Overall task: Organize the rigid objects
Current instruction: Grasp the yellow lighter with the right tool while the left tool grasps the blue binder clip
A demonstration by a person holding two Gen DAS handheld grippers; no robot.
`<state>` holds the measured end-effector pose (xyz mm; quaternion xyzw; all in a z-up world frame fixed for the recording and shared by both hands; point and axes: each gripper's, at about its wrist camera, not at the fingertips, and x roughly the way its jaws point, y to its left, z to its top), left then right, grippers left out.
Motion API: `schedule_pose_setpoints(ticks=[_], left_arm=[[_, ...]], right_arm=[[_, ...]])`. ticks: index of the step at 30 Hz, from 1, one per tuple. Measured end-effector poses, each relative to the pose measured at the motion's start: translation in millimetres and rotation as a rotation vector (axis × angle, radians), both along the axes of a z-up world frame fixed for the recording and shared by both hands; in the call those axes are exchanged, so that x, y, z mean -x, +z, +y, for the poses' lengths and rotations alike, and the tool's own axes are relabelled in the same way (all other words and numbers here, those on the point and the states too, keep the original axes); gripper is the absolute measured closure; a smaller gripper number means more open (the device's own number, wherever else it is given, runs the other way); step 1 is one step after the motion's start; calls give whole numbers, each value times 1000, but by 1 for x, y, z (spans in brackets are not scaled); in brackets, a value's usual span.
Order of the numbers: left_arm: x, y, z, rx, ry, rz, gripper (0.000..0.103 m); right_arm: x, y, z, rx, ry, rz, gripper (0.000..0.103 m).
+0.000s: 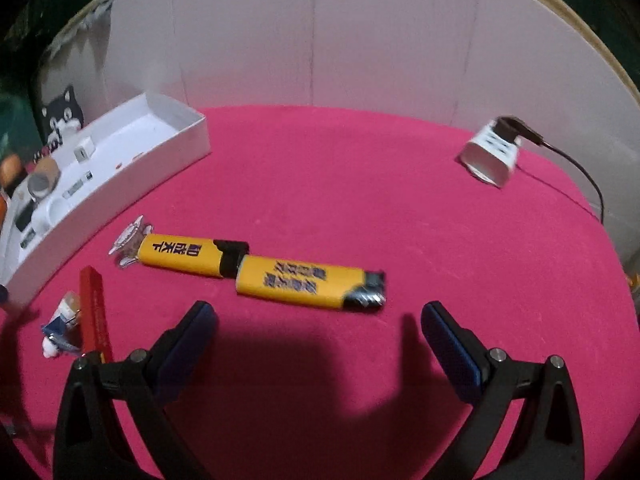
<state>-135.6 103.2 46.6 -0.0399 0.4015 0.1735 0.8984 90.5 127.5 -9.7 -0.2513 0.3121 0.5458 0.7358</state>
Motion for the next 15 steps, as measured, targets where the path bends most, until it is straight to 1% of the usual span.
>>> schedule_pose_setpoints(ticks=[2,4,6,7,8,9,11,15], left_arm=[[-1,-1,3,2,13,8,0],[-2,-1,6,1,36,8,0],[-7,-1,9,-1,46,13,0],[-9,-1,11,-3,44,16,0],[-11,0,10,-2,42,19,0],[-15,-1,11,10,34,26,0],[-21,-1,12,24,38,30,0],[-25,-1,10,46,40,20,0]], right_arm=[[3,-1,8,14,13,-5,0],[3,-5,16,52,-2,-19,0],[0,-5,18,48,-8,12,1],[-3,-5,17,47,-19,30,3],[-4,-4,13,37,-25,33,14],[-5,-1,7,22,-29,32,22],[-8,-1,-5,14,-38,54,22],[-8,0,-41,0,-66,64,22]])
